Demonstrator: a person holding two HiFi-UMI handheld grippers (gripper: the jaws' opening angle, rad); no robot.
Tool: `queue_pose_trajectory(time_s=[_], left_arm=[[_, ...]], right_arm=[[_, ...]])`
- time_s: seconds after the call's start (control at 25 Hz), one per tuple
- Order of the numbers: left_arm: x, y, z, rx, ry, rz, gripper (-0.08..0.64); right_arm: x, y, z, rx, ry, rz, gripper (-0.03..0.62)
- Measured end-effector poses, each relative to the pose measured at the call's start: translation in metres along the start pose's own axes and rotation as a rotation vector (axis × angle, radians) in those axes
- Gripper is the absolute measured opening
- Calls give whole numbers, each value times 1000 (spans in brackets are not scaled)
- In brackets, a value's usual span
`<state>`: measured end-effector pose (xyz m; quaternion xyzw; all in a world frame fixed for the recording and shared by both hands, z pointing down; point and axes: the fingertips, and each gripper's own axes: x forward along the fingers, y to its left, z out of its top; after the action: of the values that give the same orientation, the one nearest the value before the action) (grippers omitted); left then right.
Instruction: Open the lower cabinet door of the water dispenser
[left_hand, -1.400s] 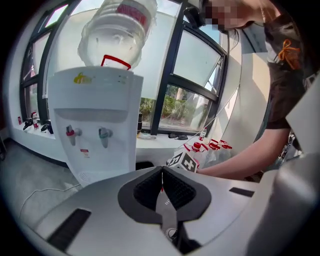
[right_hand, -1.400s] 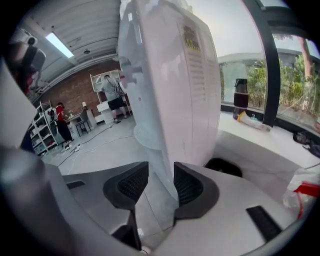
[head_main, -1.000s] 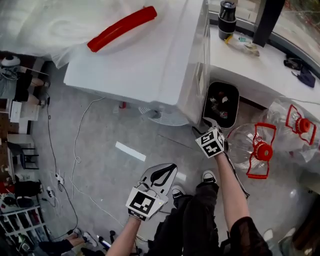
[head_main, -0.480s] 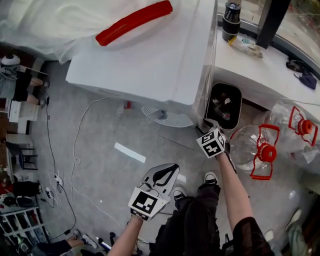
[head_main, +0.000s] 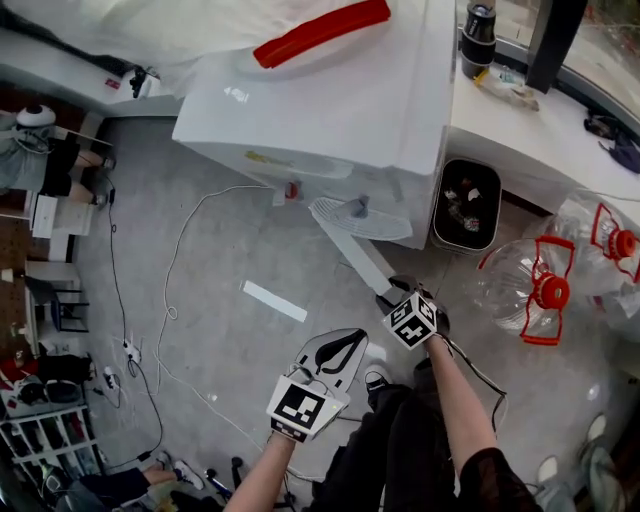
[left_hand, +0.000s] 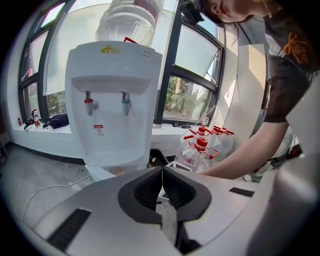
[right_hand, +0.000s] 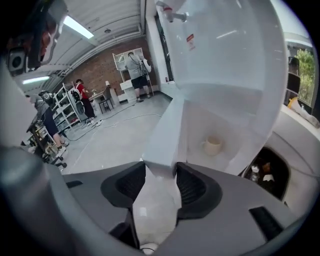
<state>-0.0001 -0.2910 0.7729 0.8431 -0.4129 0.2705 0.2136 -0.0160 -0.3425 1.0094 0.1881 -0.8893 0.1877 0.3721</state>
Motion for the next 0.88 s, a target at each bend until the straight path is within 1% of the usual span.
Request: queue_pose_trajectory(time_s=[0.08,0.16,0.28,0.4,0.56,0.72,0.88], left_arm=[[-16,1,-10,-1,6,15,20],[-34,8,-19,-16,10,39,20],[-63,25,-32,-77,4,106,20],[-95,43,-53,-139,-6,177,20],[-132,70,-87,-198,-19,261,20],[-170,97,-116,-238,-26,325,20],[-203,115,-140,-290,-34,392,20]], right_arm=[[10,26,1,3,9,36,199],[18,48,10,-20,28,64,192],[32,76,30,-105,62,114,155],[52,108,50,-193,85,172,141],[87,143,73,-274,109,219,141],[122,172,103,-303,118,246,162],[150,190,128,-341,129,258,188]])
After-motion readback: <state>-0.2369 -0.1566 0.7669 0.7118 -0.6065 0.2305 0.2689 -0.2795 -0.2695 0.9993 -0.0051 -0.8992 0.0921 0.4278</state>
